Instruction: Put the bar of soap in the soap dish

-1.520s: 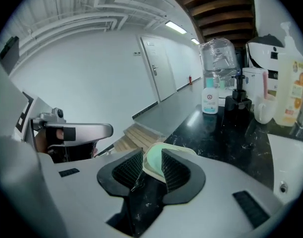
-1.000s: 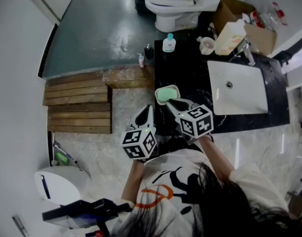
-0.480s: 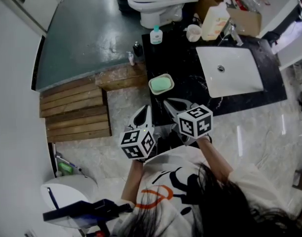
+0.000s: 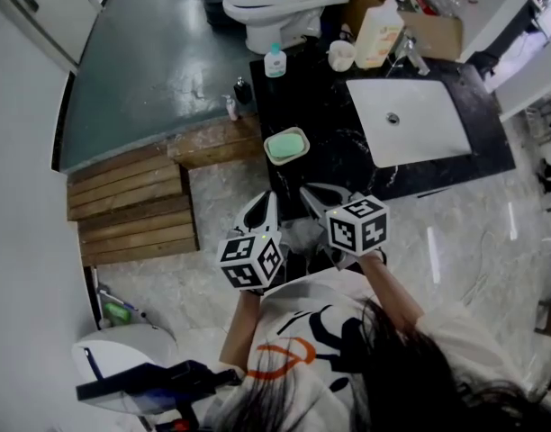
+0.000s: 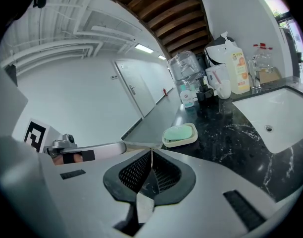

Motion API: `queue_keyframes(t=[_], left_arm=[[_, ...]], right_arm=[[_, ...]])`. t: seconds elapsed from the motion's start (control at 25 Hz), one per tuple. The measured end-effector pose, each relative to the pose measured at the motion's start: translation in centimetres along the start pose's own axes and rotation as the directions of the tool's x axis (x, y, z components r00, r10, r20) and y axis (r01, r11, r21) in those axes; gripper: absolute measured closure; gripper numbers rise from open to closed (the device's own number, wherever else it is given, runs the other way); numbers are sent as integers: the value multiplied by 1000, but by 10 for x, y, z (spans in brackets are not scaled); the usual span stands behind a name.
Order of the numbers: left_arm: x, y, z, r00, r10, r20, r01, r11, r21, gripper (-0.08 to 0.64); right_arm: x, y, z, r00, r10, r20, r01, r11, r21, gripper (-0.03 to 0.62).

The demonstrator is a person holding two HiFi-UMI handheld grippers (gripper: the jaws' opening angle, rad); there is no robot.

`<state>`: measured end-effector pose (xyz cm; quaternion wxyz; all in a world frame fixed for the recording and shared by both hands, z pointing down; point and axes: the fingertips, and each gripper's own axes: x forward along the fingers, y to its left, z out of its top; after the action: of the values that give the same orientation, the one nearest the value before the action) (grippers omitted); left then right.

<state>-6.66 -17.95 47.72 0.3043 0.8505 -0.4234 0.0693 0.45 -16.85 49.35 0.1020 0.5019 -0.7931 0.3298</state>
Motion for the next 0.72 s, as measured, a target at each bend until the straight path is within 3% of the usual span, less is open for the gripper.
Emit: queue_keyframes(t=[0.36,0.72], left_arm=[[-1,-16,-2,1000,-3,7,3,1000,7,558],[-3,-64,-29,1000,-8,-17,8,1000,28,558]], right_arm=[[-18,-3,-4,1000,6,13,-6,1000,11,575],[-60,-22,-23,1000,1,1,-1,1000,26,575]])
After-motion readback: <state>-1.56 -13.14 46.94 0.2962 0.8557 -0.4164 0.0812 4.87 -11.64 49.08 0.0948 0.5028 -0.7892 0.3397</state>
